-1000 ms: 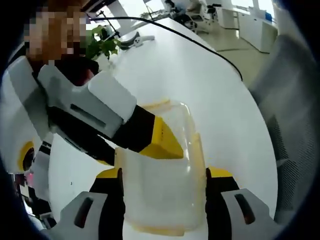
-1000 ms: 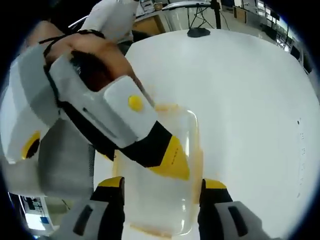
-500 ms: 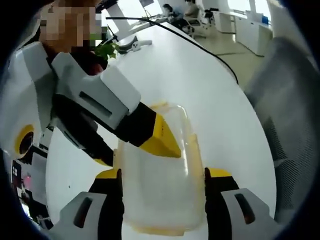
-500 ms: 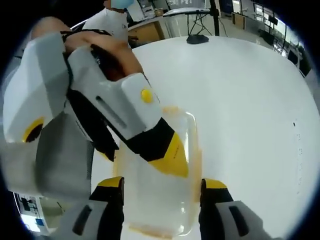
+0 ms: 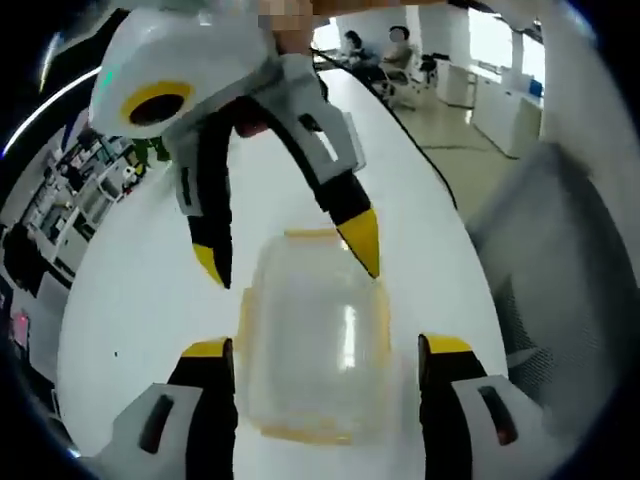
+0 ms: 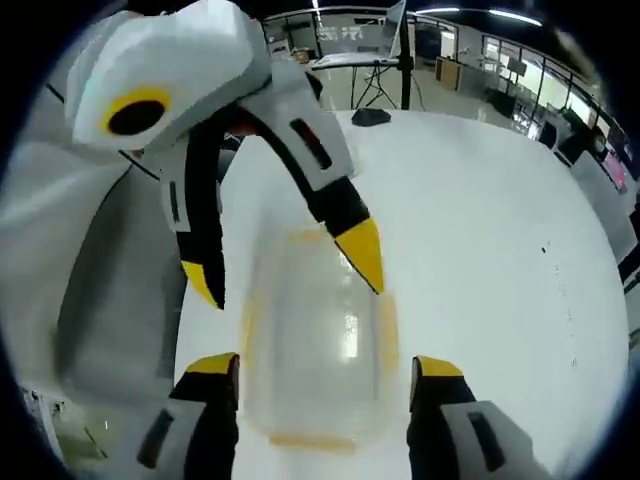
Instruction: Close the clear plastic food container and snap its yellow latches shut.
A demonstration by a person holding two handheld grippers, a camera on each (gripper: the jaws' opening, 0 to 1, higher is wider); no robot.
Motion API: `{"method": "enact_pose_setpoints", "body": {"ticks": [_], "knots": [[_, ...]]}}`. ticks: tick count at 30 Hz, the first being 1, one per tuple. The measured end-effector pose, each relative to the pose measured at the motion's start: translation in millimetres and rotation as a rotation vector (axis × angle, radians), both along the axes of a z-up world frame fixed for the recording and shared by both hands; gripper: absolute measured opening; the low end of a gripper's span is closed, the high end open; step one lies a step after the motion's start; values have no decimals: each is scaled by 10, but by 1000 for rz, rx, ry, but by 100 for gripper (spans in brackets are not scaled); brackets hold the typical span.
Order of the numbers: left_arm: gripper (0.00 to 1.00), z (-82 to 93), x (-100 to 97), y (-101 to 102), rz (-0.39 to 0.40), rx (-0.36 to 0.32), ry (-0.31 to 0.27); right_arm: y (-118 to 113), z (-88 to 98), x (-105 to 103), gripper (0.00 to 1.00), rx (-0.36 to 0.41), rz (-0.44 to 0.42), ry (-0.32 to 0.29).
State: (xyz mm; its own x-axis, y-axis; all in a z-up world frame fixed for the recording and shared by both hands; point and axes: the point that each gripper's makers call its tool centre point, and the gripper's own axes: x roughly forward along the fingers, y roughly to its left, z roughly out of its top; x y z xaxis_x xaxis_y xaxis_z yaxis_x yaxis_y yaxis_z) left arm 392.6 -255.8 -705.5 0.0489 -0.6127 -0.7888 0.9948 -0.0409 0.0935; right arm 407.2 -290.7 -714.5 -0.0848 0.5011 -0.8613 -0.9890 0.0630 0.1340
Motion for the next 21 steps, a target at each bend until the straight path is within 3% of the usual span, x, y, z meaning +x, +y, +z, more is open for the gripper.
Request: {"method": "enact_pose_setpoints", "body": {"ticks": [3,5,6,7,12,16,19,21], "knots": [[84,-20,55,101,6,29,13,-49,2,-51,84,0,-23,4],[91,-39,78,150,11,40,27,-51,-2,-42,97,17,-46,-24],[94,-59,88,178,14,47,41,-49,-3,-46,99,27,-40,-37],[99,-77,95,200,15,52,51,-60,-9,-66,99,28,-33,-42],[99,-271,119,316,28,135,104,-162,-191,-82,99,-43,29,-123],[99,-403,138,316,0,173,66,-161,-316,-103,98,-50,28,-138],[94,-471,125,280,-1,176,70,-145,-374,-108,86,-52,33,-142],[88,-530,128,281,-21,201,43,-147,-422,-117,83,-64,36,-139]]}}
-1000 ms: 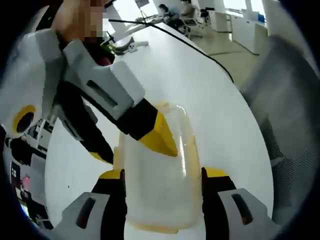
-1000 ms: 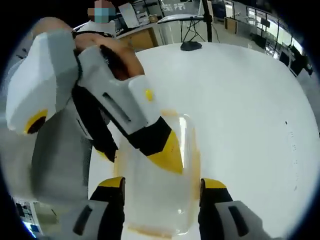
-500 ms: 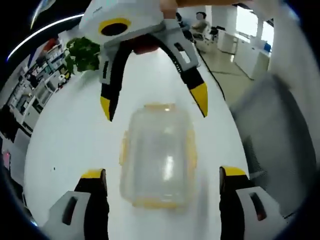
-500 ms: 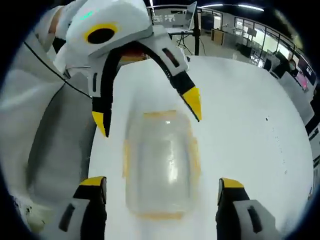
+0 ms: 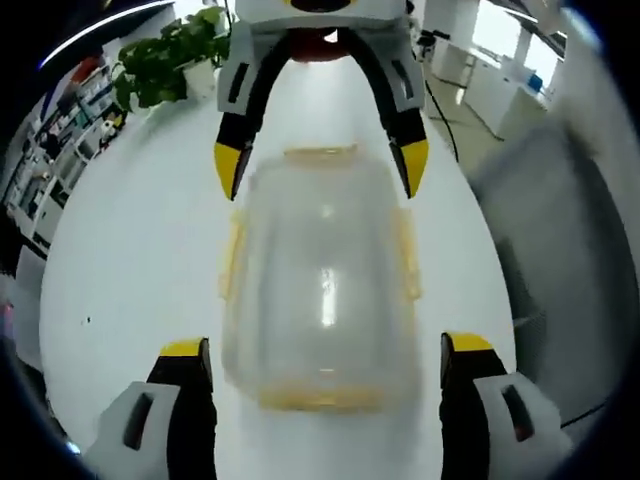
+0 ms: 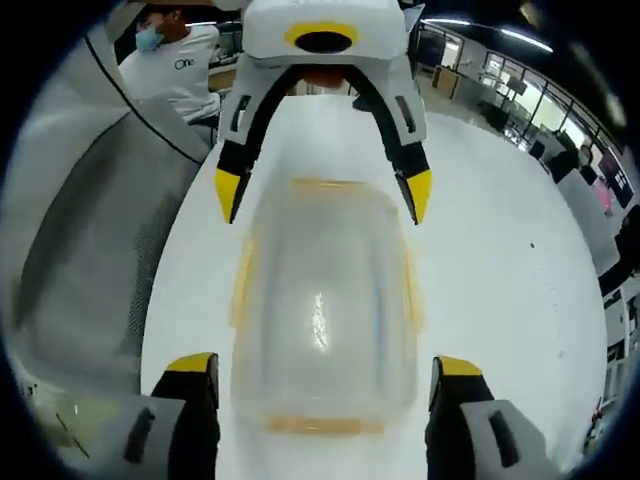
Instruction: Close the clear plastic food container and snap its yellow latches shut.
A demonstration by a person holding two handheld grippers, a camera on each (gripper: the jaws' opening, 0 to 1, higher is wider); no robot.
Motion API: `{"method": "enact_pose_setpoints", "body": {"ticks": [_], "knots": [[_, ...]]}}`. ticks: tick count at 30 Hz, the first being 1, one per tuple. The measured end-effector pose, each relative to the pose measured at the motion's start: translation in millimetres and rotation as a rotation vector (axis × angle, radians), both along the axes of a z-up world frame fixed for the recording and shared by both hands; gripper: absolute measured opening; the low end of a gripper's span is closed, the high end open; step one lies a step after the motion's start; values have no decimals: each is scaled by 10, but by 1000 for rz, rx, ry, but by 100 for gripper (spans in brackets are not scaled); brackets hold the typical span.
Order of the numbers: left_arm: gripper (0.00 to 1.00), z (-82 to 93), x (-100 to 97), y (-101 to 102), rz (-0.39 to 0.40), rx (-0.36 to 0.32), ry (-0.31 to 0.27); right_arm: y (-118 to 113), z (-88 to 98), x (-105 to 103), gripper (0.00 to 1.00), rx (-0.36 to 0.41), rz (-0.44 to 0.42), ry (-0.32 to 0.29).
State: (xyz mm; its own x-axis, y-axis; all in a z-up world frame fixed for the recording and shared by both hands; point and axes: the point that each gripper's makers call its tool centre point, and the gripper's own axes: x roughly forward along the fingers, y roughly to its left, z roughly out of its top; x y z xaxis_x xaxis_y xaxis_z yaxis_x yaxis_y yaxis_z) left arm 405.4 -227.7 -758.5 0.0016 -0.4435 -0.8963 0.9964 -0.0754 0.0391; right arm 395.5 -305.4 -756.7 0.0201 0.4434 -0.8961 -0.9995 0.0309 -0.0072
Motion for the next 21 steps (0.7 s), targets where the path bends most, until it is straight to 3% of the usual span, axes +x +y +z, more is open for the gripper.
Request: {"method": "enact_pose_setpoints", "body": {"ticks": [2,3,4,10,21], "knots": [[80,-49,74,23,-34,30,-82,-58,-71,-19,83,-51,28,-10],[81,-60,39,10,-51,26,-67,-65,-68,18,80,-59,59,-48],[81,-51,36,7,-30,17,-53,-48,-64,-11,79,-44,43,-23],[81,-44,34,24,-24,1,-55,-30,-54,4,79,-52,48,-23],[81,-52,56,410,-4,18,-57,342,-52,42,79,-44,70,-25]]}}
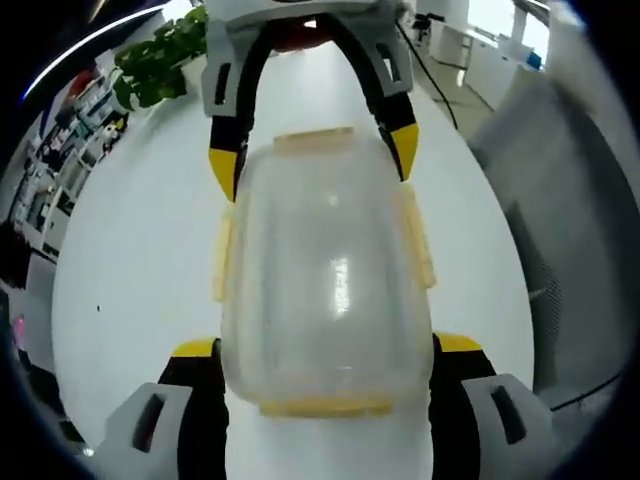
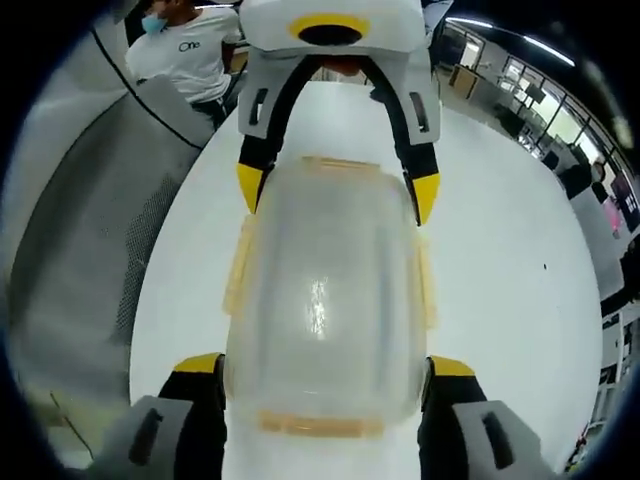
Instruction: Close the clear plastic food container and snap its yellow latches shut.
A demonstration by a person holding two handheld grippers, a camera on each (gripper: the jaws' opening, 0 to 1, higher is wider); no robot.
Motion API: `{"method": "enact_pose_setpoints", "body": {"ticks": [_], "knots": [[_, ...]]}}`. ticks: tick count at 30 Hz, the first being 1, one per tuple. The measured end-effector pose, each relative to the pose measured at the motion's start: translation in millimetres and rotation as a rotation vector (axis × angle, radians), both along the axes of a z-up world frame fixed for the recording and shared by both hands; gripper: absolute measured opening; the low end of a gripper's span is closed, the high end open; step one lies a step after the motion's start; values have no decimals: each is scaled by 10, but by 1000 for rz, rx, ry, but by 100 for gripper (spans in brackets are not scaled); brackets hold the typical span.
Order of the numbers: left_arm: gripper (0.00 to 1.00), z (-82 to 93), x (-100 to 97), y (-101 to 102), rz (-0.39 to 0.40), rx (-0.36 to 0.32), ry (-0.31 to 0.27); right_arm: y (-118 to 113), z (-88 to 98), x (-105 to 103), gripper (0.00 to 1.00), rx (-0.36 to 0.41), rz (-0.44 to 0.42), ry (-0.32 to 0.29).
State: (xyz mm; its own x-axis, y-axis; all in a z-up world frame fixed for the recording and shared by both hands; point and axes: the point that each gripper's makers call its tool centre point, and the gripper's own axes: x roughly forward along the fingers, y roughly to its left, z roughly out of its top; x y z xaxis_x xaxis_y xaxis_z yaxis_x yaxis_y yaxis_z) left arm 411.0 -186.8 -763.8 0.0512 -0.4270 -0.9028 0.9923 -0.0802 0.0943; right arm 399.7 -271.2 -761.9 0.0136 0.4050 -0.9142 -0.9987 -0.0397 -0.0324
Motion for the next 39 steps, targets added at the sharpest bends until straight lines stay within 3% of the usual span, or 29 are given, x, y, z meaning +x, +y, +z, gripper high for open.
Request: {"method": "enact_pose_setpoints", "body": {"ticks": [25,32,39], "knots": [[81,-16,53,1027,38,36,-1,1021,-6,85,79,18,39,1],[81,-18,69,1216,37,38,0,1200,-8,96,79,6,40,0],[82,-31,143,1217,28,36,6,1209,-12,182,79,16,33,2]]}}
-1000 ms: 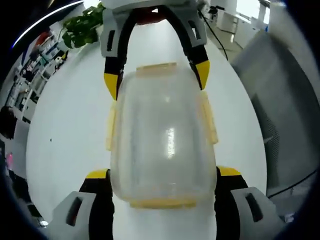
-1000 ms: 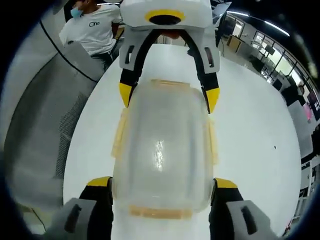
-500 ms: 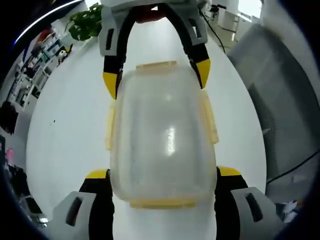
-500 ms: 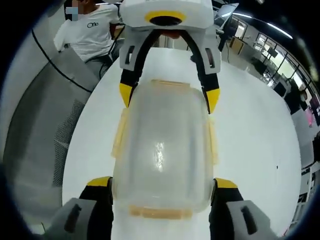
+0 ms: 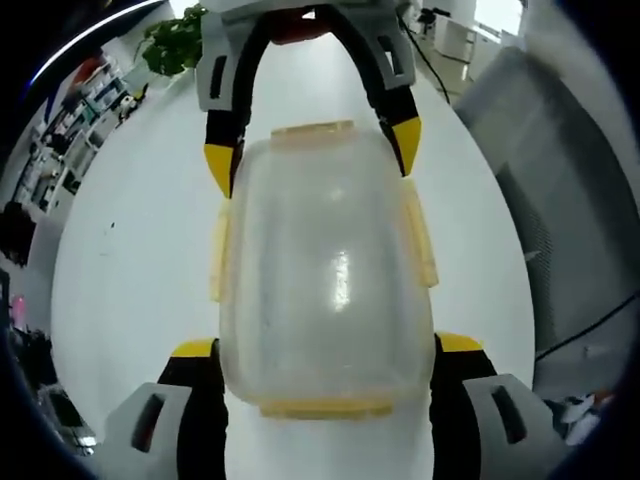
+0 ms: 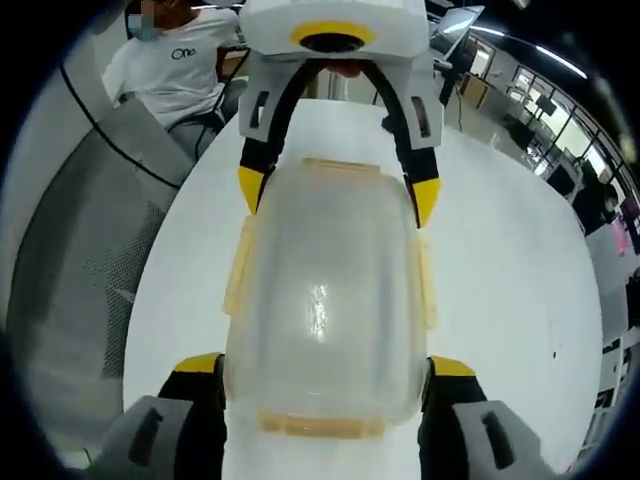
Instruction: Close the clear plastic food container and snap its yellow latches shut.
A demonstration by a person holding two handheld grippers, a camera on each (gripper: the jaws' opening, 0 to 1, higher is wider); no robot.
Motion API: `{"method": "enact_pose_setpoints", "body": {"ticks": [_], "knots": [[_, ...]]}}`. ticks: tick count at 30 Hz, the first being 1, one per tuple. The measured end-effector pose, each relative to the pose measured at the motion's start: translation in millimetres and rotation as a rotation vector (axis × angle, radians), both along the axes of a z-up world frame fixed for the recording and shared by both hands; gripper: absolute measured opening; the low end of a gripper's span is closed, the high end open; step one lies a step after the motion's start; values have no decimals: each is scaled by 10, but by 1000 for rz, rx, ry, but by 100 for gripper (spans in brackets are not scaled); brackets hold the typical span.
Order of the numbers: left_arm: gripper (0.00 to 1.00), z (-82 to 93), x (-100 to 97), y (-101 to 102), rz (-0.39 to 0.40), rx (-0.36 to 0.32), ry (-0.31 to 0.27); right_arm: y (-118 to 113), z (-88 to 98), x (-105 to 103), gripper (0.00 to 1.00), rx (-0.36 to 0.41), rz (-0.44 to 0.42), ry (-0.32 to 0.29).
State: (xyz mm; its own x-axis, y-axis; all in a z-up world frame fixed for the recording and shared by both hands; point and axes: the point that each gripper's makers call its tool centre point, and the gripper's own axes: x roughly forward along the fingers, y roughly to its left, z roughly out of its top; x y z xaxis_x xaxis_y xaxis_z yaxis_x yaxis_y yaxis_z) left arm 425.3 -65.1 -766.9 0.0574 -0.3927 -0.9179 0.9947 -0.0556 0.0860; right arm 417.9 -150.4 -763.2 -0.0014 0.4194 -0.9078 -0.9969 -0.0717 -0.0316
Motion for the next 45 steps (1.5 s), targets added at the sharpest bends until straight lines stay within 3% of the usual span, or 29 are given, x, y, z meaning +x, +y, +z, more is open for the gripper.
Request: {"method": "enact_pose_setpoints", "body": {"ticks": [17,31,32,34,35,36,45], "knots": [[82,-14,499,22,-3,11,2,30,2,476,79,7,-6,-3],[83,12,494,31,11,2,2,38,24,490,80,15,-11,-7],[84,30,493,27,32,-12,12,54,50,502,83,24,-60,2],[100,82,470,-69,63,-80,31,99,106,576,96,49,-110,-18],[99,105,510,-23,57,-52,-1,122,146,615,98,63,-112,-36],[100,97,495,6,53,-30,2,95,153,620,99,48,-125,-37],[98,190,471,84,84,-29,-37,-24,221,513,95,22,-119,-58]]}}
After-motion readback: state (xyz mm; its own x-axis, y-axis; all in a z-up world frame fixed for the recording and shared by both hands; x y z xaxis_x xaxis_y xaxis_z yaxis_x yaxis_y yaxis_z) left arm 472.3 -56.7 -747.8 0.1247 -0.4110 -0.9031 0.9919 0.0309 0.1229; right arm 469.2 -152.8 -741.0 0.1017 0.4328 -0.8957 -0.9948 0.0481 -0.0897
